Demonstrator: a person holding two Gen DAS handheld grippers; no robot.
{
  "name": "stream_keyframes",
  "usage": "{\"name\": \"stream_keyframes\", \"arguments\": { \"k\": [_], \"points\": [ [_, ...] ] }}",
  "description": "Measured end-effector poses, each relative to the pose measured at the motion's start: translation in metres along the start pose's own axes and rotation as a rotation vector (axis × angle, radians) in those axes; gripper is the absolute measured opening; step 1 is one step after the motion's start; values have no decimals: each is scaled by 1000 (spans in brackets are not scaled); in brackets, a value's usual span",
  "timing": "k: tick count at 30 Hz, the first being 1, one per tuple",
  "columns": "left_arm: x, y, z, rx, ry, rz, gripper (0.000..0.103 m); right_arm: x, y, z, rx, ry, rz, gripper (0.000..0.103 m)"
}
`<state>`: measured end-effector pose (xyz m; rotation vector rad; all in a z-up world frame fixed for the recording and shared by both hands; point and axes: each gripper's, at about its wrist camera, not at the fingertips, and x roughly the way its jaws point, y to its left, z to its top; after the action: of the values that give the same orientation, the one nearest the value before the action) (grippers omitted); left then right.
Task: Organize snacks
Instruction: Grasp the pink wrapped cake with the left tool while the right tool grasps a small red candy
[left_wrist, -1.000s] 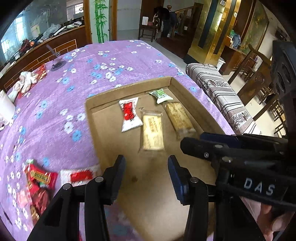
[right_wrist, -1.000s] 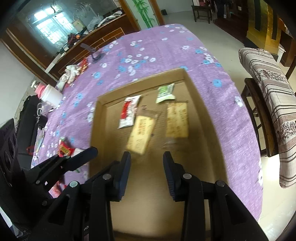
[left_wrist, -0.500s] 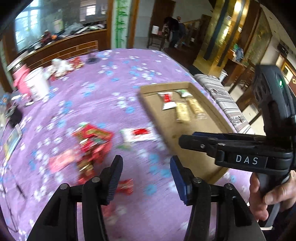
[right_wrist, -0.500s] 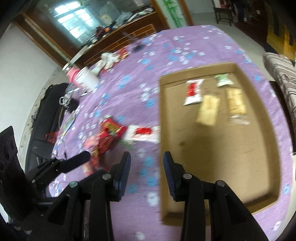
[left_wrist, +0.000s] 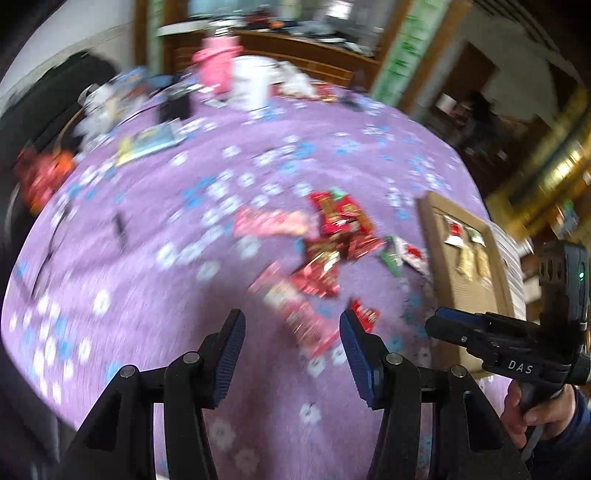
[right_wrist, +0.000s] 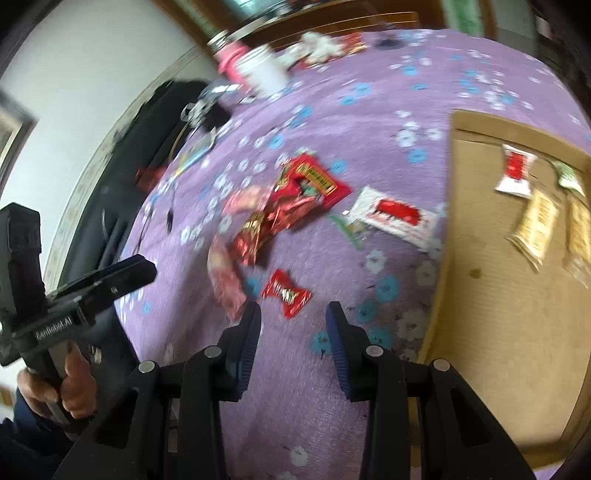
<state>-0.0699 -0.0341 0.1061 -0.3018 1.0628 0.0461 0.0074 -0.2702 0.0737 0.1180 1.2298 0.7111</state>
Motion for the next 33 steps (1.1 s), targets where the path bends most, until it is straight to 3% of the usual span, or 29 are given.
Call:
{"name": "stream_keyframes", "arguments": {
  "k": [4,8,12,16,19,22,27,33],
  "points": [
    [-6,18,-18,-96,34,49,56,24,11,3,-94,57,21,35],
    [-16,24,-22,-98,26,75,56,42,26,11,-171,62,1,35],
    [-9,27,-17,-69,40,33,56,68,38,16,-270,71,-87,35],
    [5,29,-11,-41,79,-16,56,78,37,18,-262,87,-117,35],
    [16,29,-7,-7,104,-40,56,84,37,17,-260,94,-143,18],
    [35,25,0,15,118,-71,56,80,36,11,-214,70,-137,15],
    [63,18,9,-29,157,-101,56,48,36,-8,-133,-6,-168,13],
    [89,2,16,-49,181,-47,56,4,27,-20,-80,-90,-172,13]
  ]
}}
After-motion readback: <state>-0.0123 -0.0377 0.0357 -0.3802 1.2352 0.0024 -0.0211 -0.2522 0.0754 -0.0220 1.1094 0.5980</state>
